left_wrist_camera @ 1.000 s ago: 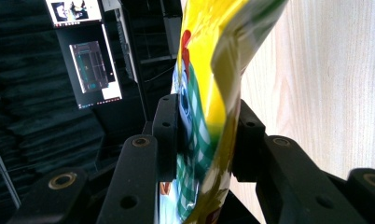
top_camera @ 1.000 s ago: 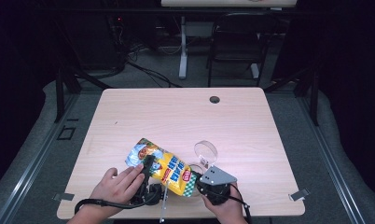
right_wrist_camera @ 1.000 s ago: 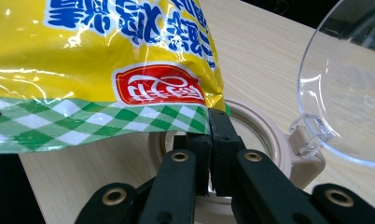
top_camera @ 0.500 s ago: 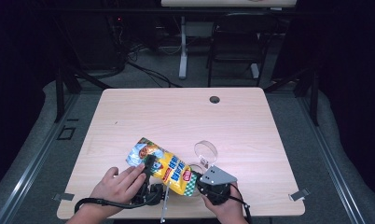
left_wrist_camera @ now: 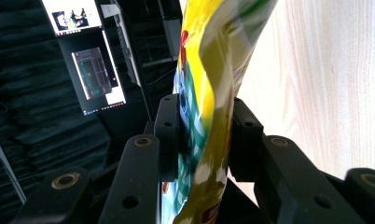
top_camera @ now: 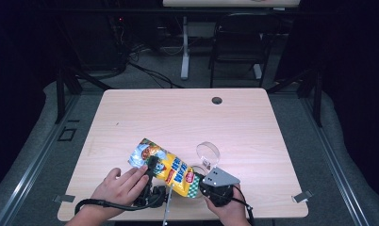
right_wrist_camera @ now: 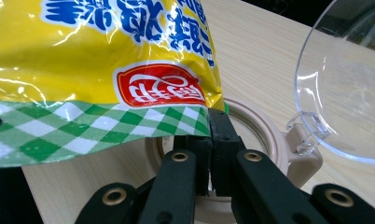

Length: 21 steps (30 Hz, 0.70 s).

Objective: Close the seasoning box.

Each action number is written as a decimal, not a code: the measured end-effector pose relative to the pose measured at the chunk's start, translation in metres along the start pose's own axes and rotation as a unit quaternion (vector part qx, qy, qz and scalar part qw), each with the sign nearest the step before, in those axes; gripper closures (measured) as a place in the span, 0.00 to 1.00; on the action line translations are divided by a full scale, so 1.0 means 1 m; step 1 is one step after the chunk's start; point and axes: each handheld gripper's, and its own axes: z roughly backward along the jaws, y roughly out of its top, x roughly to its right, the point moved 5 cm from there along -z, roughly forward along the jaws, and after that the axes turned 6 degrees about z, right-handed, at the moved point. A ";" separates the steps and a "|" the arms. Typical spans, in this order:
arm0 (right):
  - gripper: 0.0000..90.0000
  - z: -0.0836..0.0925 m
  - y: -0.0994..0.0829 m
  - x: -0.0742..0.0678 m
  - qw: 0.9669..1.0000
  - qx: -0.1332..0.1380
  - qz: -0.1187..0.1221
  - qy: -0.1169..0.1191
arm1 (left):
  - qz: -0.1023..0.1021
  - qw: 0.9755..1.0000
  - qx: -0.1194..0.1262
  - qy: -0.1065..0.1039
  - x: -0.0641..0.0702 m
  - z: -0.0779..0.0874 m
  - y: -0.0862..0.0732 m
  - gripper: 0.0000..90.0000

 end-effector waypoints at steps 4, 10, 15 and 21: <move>0.98 0.000 0.000 0.001 1.000 -0.001 -0.001 -0.002 | -0.006 1.000 -0.002 0.000 -0.002 0.001 0.001 0.78; 0.98 0.000 -0.001 0.001 1.000 0.001 -0.005 -0.004 | -0.009 1.000 0.004 0.004 -0.005 0.004 0.004 0.79; 0.98 0.000 -0.001 0.002 1.000 0.000 -0.005 -0.003 | -0.014 1.000 0.004 0.001 -0.006 0.005 0.005 0.79; 0.98 0.000 -0.001 0.002 1.000 0.001 -0.008 -0.002 | -0.021 1.000 0.004 0.001 -0.008 0.006 0.006 0.80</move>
